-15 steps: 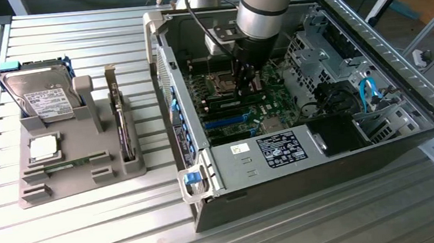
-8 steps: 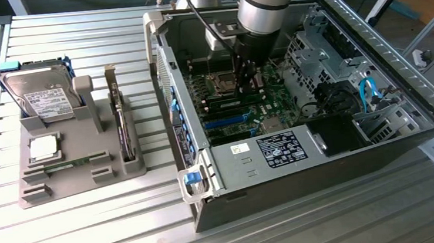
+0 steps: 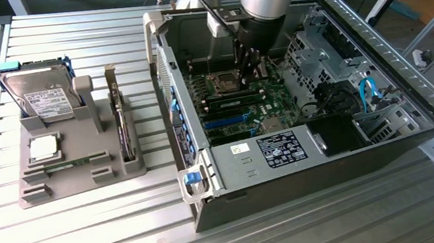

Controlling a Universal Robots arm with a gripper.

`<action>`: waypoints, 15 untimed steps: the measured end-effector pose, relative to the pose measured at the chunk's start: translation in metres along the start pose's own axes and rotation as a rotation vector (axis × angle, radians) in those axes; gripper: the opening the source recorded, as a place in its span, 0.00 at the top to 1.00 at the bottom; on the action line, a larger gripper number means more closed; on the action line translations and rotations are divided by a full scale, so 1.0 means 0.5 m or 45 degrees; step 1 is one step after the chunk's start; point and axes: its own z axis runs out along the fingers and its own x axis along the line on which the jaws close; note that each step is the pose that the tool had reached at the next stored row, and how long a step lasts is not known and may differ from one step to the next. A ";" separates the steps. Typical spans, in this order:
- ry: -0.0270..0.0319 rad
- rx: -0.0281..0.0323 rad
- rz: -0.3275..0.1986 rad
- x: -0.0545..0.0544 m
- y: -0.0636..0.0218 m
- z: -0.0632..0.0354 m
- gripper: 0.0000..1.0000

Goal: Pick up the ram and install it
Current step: 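Press down the ram until it locks into place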

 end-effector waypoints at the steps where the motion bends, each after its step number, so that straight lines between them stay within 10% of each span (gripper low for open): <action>1: 0.0004 0.0000 0.000 0.000 0.000 -0.006 0.89; 8: 0.0023 -0.0001 0.000 0.000 0.001 -0.018 0.89; 15: 0.0021 0.0018 0.002 0.001 0.050 -0.019 0.89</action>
